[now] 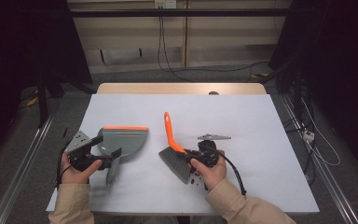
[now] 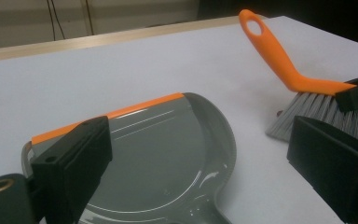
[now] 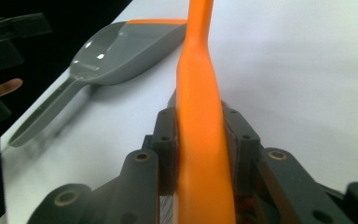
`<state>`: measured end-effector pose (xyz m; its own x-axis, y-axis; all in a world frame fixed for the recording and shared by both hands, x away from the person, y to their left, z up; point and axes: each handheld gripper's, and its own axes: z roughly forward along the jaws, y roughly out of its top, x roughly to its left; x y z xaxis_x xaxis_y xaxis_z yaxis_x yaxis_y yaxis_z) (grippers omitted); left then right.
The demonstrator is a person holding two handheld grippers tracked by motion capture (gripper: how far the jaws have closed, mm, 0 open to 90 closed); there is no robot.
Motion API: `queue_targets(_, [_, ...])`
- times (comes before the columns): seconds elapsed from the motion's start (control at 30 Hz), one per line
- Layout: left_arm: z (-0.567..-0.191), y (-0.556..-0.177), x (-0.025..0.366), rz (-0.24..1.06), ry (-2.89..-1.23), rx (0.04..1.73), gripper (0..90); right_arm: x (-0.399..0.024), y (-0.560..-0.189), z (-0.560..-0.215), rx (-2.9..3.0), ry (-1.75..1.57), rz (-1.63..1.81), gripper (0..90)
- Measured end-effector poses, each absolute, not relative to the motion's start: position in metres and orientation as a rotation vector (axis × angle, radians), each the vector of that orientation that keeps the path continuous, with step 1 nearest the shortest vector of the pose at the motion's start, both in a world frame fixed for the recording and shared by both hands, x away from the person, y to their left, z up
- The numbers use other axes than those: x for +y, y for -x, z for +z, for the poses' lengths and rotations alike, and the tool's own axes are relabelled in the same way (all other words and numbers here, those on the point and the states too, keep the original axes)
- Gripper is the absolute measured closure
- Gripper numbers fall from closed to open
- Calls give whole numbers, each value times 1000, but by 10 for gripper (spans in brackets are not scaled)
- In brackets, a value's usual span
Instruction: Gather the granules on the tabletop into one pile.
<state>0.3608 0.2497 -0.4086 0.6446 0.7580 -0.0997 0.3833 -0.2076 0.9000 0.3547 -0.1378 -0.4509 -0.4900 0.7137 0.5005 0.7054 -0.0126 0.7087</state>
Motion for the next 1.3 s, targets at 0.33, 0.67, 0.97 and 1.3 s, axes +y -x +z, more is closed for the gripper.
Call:
queue_targets(0.33, [-408, -361, 248, 450, -1829, 908, 64, -157, -356, -450, 2148, -1584, 1590, 705])
queue_targets(0.67, [-409, -361, 248, 446, -1828, 910, 64, -160, -362, -434, 2226, -1354, 1763, 706])
queue_targets(0.97, [-410, -362, 249, 445, -1826, 919, 64, -179, -349, -426, 2448, -1016, 1814, 706])
queue_targets(1.3, [-411, -362, 249, 445, -1830, 922, 64, -173, -333, -434, 2703, -672, 1745, 706])
